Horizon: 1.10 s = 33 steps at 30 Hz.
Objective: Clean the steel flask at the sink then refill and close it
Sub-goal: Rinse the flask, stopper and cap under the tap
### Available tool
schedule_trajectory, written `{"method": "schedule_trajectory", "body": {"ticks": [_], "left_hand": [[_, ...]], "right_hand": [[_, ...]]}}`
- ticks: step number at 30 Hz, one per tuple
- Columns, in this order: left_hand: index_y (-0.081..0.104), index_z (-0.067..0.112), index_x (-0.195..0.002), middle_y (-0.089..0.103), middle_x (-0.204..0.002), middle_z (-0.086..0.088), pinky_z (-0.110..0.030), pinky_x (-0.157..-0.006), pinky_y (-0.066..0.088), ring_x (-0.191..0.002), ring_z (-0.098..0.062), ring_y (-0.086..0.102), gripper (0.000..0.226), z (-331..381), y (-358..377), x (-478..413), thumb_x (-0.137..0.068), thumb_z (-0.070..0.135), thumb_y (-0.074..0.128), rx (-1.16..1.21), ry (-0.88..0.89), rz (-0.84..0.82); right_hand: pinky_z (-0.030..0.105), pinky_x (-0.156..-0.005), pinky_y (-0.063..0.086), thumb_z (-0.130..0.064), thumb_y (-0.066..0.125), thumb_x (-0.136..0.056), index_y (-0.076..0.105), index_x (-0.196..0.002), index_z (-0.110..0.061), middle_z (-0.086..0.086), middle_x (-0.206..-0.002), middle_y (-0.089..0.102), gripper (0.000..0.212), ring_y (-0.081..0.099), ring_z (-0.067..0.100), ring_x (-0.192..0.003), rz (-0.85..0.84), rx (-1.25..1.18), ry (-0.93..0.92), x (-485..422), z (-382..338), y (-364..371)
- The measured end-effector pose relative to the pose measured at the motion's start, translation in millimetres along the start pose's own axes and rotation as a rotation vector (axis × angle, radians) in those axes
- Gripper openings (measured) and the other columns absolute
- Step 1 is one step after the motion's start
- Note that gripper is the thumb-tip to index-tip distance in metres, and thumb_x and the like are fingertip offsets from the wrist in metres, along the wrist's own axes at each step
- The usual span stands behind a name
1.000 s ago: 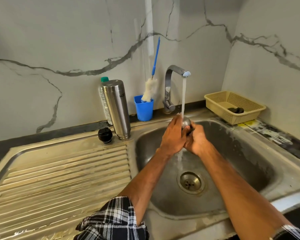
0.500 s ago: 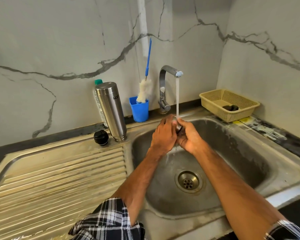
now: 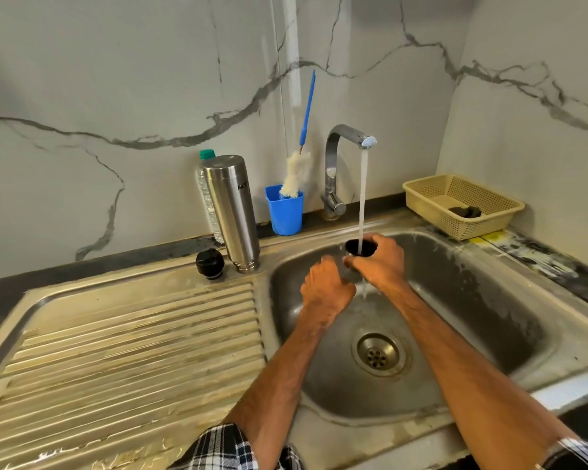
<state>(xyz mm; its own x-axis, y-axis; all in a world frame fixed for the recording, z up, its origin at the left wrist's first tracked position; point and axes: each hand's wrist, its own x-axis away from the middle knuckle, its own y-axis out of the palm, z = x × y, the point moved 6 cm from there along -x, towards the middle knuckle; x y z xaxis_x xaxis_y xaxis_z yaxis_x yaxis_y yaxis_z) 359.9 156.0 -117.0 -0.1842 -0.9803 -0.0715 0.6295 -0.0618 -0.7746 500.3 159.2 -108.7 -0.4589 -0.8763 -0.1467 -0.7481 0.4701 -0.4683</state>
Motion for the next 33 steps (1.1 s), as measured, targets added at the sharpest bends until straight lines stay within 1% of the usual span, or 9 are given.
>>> {"method": "schedule_trajectory", "body": {"ticks": [6,9,11,16,21,26,29,31,33], "left_hand": [[0.050,0.010,-0.136,0.059,-0.130,-0.009,-0.036,-0.093,0.048,-0.119,-0.028,0.058,0.050,-0.9,-2.1,0.2,-0.090,0.017,0.068,0.009,-0.013,-0.009],[0.052,0.010,-0.134,0.060,-0.128,-0.007,-0.032,-0.086,0.044,-0.118,-0.027,0.058,0.047,-2.5,-1.3,2.8,-0.090,0.016,0.067,0.041,-0.012,-0.017],[0.056,0.011,-0.131,0.063,-0.124,-0.006,-0.031,-0.084,0.046,-0.113,-0.025,0.061,0.042,-2.6,-4.0,3.1,-0.091,0.017,0.067,0.088,-0.011,0.001],[0.060,0.020,-0.133,0.067,-0.126,-0.001,-0.039,-0.101,0.052,-0.119,-0.018,0.061,0.038,4.0,-12.7,-0.8,-0.096,0.031,0.066,0.226,0.093,0.158],[0.053,0.019,-0.143,0.057,-0.141,-0.005,-0.037,-0.116,0.031,-0.136,-0.020,0.044,0.043,11.6,-13.0,-3.0,-0.101,0.027,0.060,0.194,0.261,0.208],[0.056,0.020,-0.141,0.059,-0.140,-0.003,-0.034,-0.112,0.034,-0.134,-0.019,0.045,0.042,14.0,-7.1,-5.5,-0.099,0.021,0.059,0.191,0.288,0.212],[0.066,0.018,-0.123,0.066,-0.122,-0.001,-0.033,-0.103,0.046,-0.119,-0.018,0.055,0.028,3.8,-7.4,-8.9,-0.095,0.019,0.061,0.161,0.179,0.209],[0.070,0.019,-0.111,0.069,-0.109,0.001,-0.038,-0.094,0.054,-0.108,-0.018,0.061,0.021,-8.3,-7.1,-11.7,-0.090,0.018,0.067,0.153,0.083,0.210],[0.068,0.021,-0.113,0.068,-0.111,0.002,-0.040,-0.093,0.054,-0.109,-0.018,0.061,0.025,-17.7,-6.8,-10.7,-0.088,0.020,0.072,0.138,-0.017,0.192]], "right_hand": [[0.038,-0.088,0.058,-0.021,0.088,-0.063,0.072,-0.104,-0.024,0.000,-0.100,0.075,0.045,0.070,0.020,-0.096,-0.023,0.183,-0.030,-3.9,3.5,2.3],[0.030,-0.084,0.057,-0.016,0.090,-0.067,0.071,-0.106,-0.020,-0.002,-0.098,0.072,0.044,0.068,0.014,-0.093,-0.066,0.133,-0.032,-2.4,1.4,2.6],[0.022,-0.075,0.056,-0.017,0.087,-0.073,0.068,-0.105,-0.015,-0.001,-0.097,0.071,0.037,0.068,0.011,-0.087,-0.077,-0.138,0.080,0.0,3.3,0.8],[0.037,-0.063,0.062,-0.029,0.061,-0.094,0.065,-0.118,-0.004,0.020,-0.109,0.070,0.035,0.071,0.029,-0.082,-0.316,-0.989,0.605,17.3,11.5,23.6],[0.030,-0.040,0.053,-0.035,0.038,-0.103,0.060,-0.124,0.002,0.026,-0.101,0.068,0.048,0.068,0.027,-0.050,-0.397,-1.180,0.767,28.0,5.4,29.9],[0.030,-0.043,0.056,-0.031,0.044,-0.100,0.062,-0.123,0.003,0.026,-0.098,0.069,0.044,0.070,0.031,-0.057,-0.349,-1.256,0.754,23.0,5.0,28.6],[0.038,-0.065,0.064,-0.025,0.062,-0.094,0.067,-0.112,-0.003,0.020,-0.097,0.071,0.029,0.072,0.029,-0.079,-0.312,-1.109,0.606,15.1,7.8,19.6],[0.040,-0.078,0.063,-0.022,0.073,-0.087,0.068,-0.109,-0.006,0.019,-0.106,0.072,0.027,0.072,0.026,-0.091,-0.308,-0.708,0.428,11.5,14.5,17.7],[0.031,-0.076,0.061,-0.020,0.078,-0.085,0.070,-0.105,-0.008,0.012,-0.102,0.074,0.024,0.072,0.018,-0.086,-0.259,-0.255,0.264,12.0,13.8,16.5]]}}
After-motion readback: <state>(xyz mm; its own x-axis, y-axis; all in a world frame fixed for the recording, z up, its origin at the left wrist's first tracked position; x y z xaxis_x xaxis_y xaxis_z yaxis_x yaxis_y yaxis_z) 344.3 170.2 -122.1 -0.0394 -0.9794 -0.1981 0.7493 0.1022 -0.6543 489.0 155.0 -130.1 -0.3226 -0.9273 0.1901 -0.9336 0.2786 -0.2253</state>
